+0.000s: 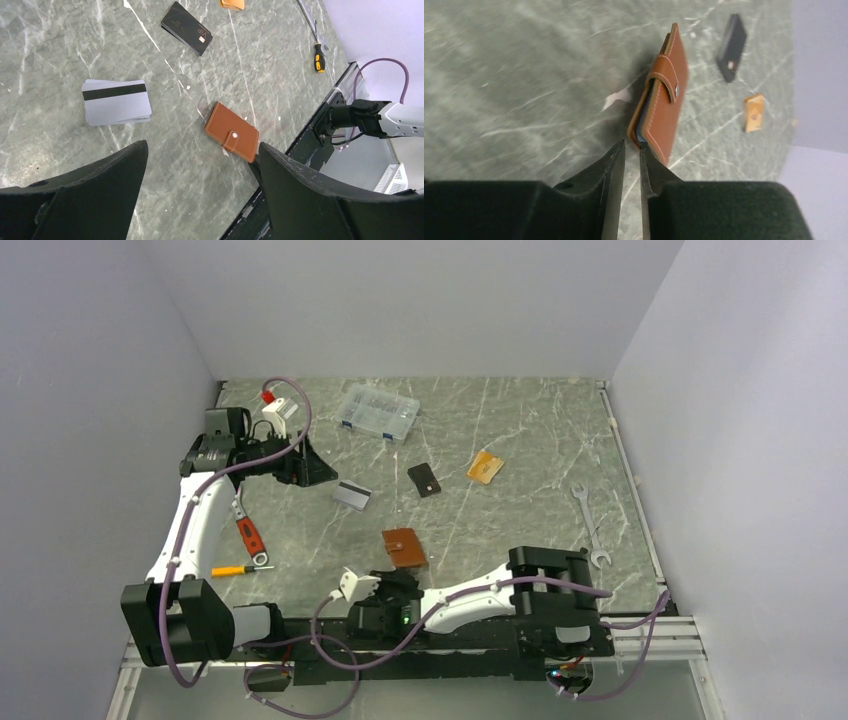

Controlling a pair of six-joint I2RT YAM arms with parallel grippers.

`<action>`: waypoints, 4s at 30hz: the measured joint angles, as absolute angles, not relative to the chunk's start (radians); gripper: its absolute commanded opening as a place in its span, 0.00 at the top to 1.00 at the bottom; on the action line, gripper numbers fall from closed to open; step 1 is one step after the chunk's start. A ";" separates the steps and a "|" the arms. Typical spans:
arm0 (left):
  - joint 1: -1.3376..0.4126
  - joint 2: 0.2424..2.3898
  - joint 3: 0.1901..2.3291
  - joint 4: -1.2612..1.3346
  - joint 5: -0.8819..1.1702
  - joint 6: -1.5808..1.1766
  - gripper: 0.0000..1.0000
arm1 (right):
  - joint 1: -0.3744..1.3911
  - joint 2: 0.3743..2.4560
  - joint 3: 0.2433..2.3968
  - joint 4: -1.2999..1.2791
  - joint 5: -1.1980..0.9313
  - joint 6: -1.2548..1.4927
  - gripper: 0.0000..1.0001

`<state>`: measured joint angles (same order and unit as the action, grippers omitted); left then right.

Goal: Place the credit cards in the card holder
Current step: Turn over the card holder at the center of the board, then pick up the card holder from the center of the board.

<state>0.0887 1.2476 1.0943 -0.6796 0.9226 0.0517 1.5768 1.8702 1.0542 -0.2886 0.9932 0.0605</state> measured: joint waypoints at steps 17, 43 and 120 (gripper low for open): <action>0.089 1.222 1.060 -0.640 0.873 0.052 0.12 | 1.155 1.380 0.934 -0.258 0.415 0.262 0.49; -0.094 1.291 0.804 -0.403 0.783 0.115 0.16 | 0.937 1.568 0.822 -0.122 0.102 0.508 0.45; -0.414 1.568 0.611 0.033 0.650 -0.406 0.97 | 0.739 1.567 0.379 0.617 -0.413 1.032 0.38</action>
<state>-0.4145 1.5684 0.6106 0.0326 0.6498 -0.4057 0.7387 1.5673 0.3790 0.6170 -0.4126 1.0321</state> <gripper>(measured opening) 0.010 0.625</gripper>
